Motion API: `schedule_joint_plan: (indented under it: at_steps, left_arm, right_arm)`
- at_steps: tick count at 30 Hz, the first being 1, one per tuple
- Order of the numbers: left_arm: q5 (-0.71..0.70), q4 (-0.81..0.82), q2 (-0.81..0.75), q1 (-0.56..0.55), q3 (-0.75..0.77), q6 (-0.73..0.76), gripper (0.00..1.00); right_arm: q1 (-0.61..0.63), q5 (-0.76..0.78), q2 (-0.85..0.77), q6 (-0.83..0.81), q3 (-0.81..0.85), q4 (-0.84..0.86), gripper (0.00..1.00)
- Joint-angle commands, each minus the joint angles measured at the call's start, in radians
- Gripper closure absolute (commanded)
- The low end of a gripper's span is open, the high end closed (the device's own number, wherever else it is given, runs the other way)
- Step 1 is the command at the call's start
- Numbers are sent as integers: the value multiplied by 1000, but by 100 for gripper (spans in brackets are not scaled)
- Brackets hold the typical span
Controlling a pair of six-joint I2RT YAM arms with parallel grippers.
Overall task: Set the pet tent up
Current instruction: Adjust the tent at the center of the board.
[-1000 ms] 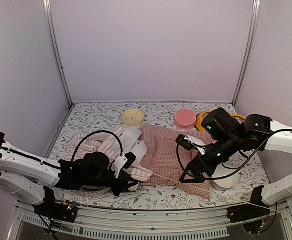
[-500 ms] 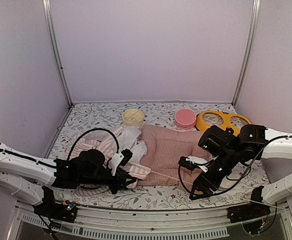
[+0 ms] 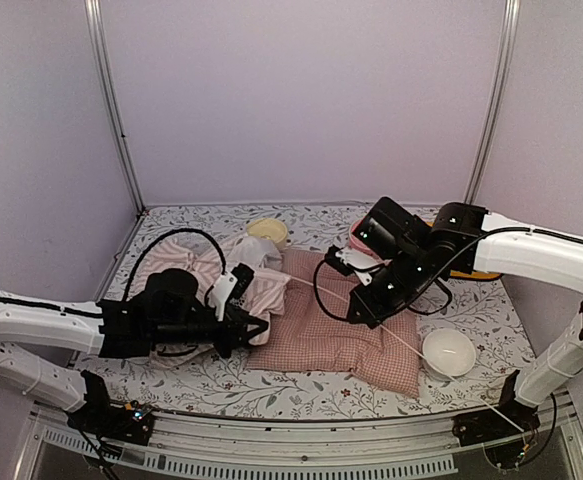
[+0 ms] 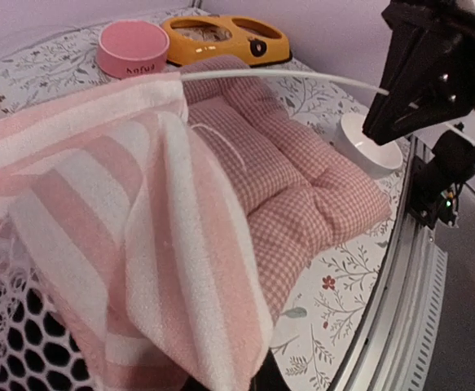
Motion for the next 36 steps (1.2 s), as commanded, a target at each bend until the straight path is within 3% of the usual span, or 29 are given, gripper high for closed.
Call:
schedule_joint_plan:
  at_steps: [1, 5, 10, 12, 15, 19, 22, 28, 33, 36]
  left_arm:
    - [46, 11, 27, 77, 112, 49, 100]
    - [9, 9, 163, 81, 268, 43, 100]
    - [-146, -25, 261, 85, 386, -4, 100]
    - [-197, -38, 265, 113, 409, -20, 100]
    - [-160, -41, 268, 174, 436, -60, 100]
    - [-87, -12, 324, 167, 489, -101, 100]
    - [-79, 11, 424, 93, 580, -154, 100]
    - [-127, -40, 643, -59, 816, -239, 100]
    - [-40, 7, 655, -71, 821, -263, 61]
    - [-25, 17, 587, -72, 785, -256, 44]
  right_arm:
    - [-73, 257, 88, -50, 128, 71, 100]
    - [-120, 334, 184, -172, 248, 140, 99]
    - [-242, 421, 264, -275, 357, 186, 62]
    - [-289, 418, 295, -294, 418, 191, 53]
    - [-326, 431, 356, -306, 540, 158, 36]
    - [-336, 497, 415, -281, 711, 53, 18]
    - [-335, 434, 355, -205, 709, 37, 9]
    - [-334, 283, 146, -73, 530, 92, 2]
    - [-325, 173, -8, 12, 357, 158, 1]
    - [-321, 115, -59, 42, 287, 198, 1]
